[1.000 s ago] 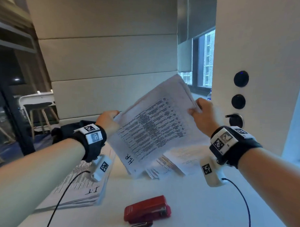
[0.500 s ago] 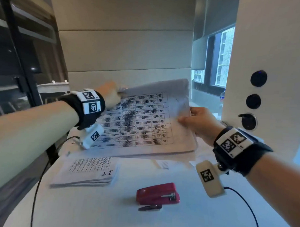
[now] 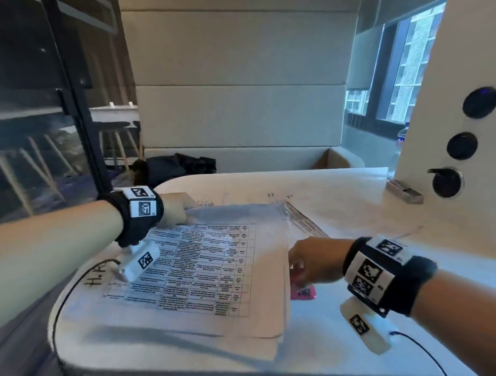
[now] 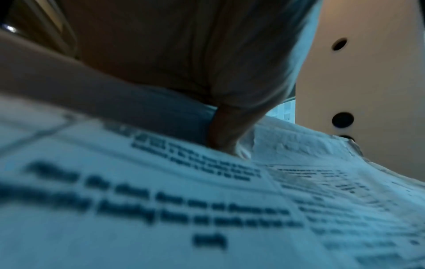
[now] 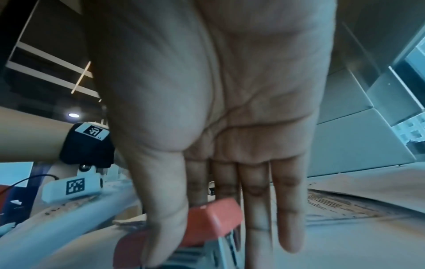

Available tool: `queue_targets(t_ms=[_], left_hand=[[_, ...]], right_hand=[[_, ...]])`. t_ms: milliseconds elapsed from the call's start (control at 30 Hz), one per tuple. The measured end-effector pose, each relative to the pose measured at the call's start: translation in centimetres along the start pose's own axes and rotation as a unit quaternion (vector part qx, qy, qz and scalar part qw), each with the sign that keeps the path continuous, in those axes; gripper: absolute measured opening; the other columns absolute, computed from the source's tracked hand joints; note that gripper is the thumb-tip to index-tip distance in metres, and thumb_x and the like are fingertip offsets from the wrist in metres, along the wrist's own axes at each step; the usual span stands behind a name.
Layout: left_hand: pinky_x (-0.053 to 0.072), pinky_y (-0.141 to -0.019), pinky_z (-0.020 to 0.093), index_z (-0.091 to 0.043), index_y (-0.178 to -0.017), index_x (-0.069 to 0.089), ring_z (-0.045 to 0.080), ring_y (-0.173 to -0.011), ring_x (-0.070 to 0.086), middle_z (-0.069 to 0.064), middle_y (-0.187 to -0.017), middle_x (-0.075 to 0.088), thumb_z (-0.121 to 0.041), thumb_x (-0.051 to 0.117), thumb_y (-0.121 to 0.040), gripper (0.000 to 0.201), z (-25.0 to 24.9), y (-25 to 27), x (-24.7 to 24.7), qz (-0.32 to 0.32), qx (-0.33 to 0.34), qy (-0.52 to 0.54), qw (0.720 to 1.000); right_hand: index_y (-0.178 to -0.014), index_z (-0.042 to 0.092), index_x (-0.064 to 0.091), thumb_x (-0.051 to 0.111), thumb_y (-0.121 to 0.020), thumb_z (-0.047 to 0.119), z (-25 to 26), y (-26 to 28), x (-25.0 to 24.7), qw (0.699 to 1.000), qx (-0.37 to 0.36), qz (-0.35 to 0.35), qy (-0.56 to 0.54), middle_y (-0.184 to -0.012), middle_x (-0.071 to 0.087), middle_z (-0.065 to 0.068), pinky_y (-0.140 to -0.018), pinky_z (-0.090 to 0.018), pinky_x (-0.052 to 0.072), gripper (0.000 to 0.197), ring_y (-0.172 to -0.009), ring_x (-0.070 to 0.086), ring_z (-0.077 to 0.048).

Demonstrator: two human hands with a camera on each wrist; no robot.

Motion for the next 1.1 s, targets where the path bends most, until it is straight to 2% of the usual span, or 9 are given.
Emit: queue_targets(t_ms=[133,200,300,500,600,733,833,967,1100], left_hand=[[0.024,-0.053,0.026,-0.004,-0.077,0.055,0.010,-0.056,0.036,-0.005,-0.061,0.041,-0.018,0.058,-0.093,0.021,0.1,0.3,3.7,0.034,-0.027,-0.028,0.999],[0.026,-0.053,0.024,-0.014,-0.071,0.056,0.010,-0.056,0.040,-0.005,-0.061,0.045,-0.021,0.060,-0.092,0.023,-0.3,0.2,4.6,0.029,-0.020,-0.030,0.999],[0.026,-0.052,0.023,-0.022,-0.059,0.048,0.012,-0.053,0.039,-0.005,-0.057,0.045,-0.020,0.061,-0.089,0.033,-1.2,-0.1,5.3,0.018,-0.006,-0.032,0.999],[0.018,-0.048,0.025,-0.017,-0.053,0.038,0.014,-0.049,0.023,-0.001,-0.051,0.028,-0.010,0.053,-0.087,0.037,-3.3,-0.2,5.8,0.046,0.033,-0.067,0.996],[0.022,-0.050,0.025,-0.016,-0.058,0.041,0.014,-0.051,0.030,-0.001,-0.055,0.035,-0.017,0.062,-0.088,0.037,-3.4,-0.3,5.7,0.031,0.029,-0.094,0.995],[0.038,-0.061,0.026,-0.013,-0.094,0.054,0.016,-0.074,0.052,0.000,-0.087,0.055,-0.026,0.070,-0.084,0.023,-3.9,0.3,5.2,-0.012,0.031,-0.155,0.987],[0.051,-0.084,0.035,-0.020,-0.132,0.037,0.020,-0.102,0.055,0.002,-0.120,0.052,-0.031,0.069,-0.083,0.059,-5.0,1.1,5.5,-0.059,0.071,-0.195,0.977],[0.035,-0.110,0.040,-0.025,-0.147,0.023,0.018,-0.133,0.036,-0.002,-0.151,0.031,-0.052,0.061,-0.085,0.077,-9.4,3.4,7.7,-0.008,0.186,-0.171,0.968],[0.017,-0.119,0.042,-0.018,-0.153,0.005,0.020,-0.147,0.009,-0.002,-0.161,0.002,-0.070,0.057,-0.077,0.106,-12.8,4.7,10.1,0.091,0.223,-0.177,0.954]], right_hand=[[-0.113,0.025,0.066,0.069,-0.085,0.034,-0.9,0.0,-0.4,0.997,0.028,-0.013,0.064,-0.094,0.062,0.011,-0.080,-0.028,0.042,0.029,-0.089,0.054,-0.011],[-0.115,0.022,0.064,0.067,-0.086,0.029,-1.8,0.4,-0.6,0.994,0.063,0.003,0.094,-0.089,0.056,0.013,-0.074,-0.025,0.038,0.029,-0.088,0.052,-0.012],[-0.117,0.017,0.062,0.063,-0.087,0.022,-3.1,0.7,-0.6,0.985,0.106,0.029,0.134,-0.108,0.065,0.002,-0.060,-0.020,0.035,0.031,-0.097,0.060,-0.016],[-0.113,0.016,0.062,0.062,-0.087,0.031,-4.8,1.2,0.1,0.979,0.153,0.041,0.131,-0.101,0.068,0.001,-0.063,-0.020,0.039,0.030,-0.090,0.062,-0.015],[-0.109,0.014,0.064,0.065,-0.087,0.035,-5.1,1.5,0.0,0.974,0.169,0.056,0.140,-0.087,0.065,0.004,-0.063,-0.020,0.042,0.031,-0.076,0.059,-0.012],[-0.111,0.016,0.062,0.064,-0.087,0.043,-5.8,1.4,0.2,0.971,0.189,0.068,0.133,-0.082,0.063,0.007,-0.064,-0.019,0.044,0.036,-0.067,0.056,-0.008],[-0.115,0.016,0.058,0.056,-0.086,0.059,-5.9,1.2,0.5,0.974,0.184,0.053,0.123,-0.087,0.062,0.007,-0.069,-0.021,0.042,0.052,-0.079,0.057,-0.010],[-0.116,0.016,0.057,0.055,-0.091,0.052,-5.5,0.7,0.6,0.980,0.153,0.033,0.124,-0.095,0.060,0.005,-0.059,-0.018,0.033,0.044,-0.083,0.055,-0.013],[-0.108,0.013,0.058,0.053,-0.095,0.038,-5.4,0.1,-0.4,0.983,0.144,-0.038,0.104,-0.092,0.064,0.001,-0.065,-0.020,0.042,0.029,-0.078,0.058,-0.014]])
Point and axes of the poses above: each hand's wrist, its own y-axis away from the middle knuckle, its own x-axis out of the palm, z = x × y, the point moved 4 cm from there along -y, towards the middle knuckle
